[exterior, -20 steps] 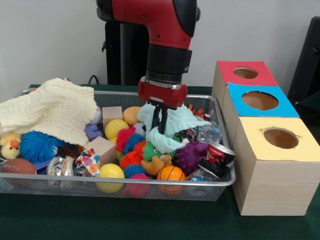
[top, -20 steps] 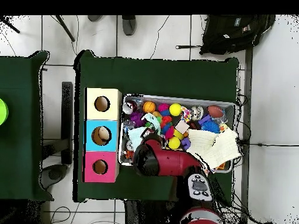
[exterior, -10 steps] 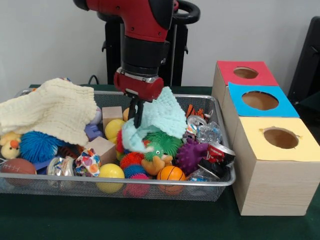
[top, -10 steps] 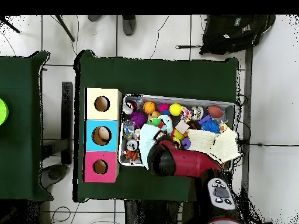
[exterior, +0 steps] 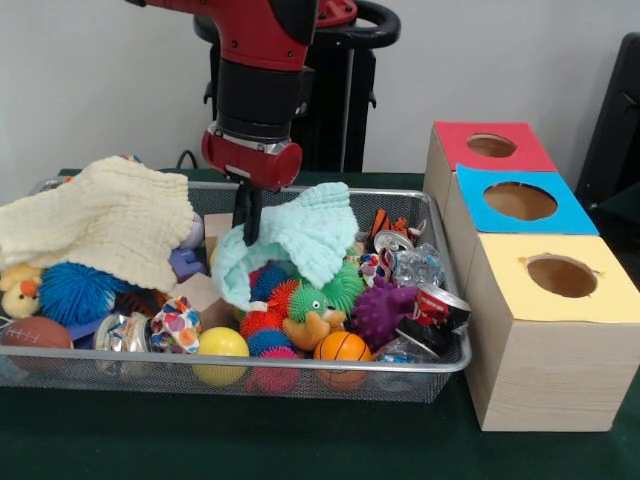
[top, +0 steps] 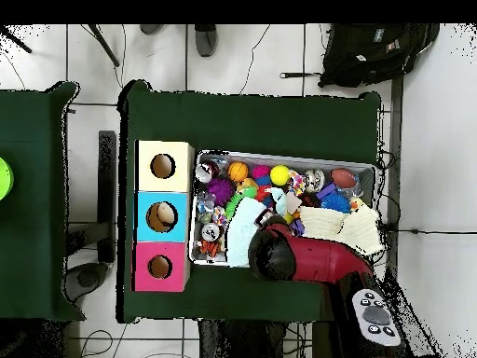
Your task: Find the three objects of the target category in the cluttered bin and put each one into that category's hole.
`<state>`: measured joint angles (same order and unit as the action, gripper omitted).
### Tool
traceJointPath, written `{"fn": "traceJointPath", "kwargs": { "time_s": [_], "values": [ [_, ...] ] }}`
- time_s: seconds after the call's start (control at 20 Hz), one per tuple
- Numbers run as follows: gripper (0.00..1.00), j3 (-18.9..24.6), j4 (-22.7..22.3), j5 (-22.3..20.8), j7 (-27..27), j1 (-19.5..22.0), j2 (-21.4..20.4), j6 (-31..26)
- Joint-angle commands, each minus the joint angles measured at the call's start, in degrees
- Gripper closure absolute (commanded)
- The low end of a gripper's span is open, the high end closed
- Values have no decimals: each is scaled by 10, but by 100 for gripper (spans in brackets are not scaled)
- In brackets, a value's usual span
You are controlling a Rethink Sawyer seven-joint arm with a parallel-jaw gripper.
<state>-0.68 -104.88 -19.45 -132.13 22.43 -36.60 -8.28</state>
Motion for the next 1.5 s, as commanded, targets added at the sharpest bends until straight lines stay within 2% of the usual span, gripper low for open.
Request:
{"fn": "traceJointPath", "kwargs": {
  "time_s": [0.05, 0.3, 0.5, 0.65, 0.85, 1.15, 1.5],
  "values": [
    [100, 74, 17, -37, 82, 26, -30, -93],
    [100, 95, -5, -50, 94, 60, -50, -104],
    [100, 124, -30, -58, 125, 108, -78, -133],
    [100, 155, -54, -65, 164, 155, -103, -164],
    [100, 198, -64, -68, 220, 212, -121, -218],
    [100, 239, -83, -79, 243, 276, -139, -251],
    [100, 264, -92, -89, 249, 320, -157, -271]
  ]
}}
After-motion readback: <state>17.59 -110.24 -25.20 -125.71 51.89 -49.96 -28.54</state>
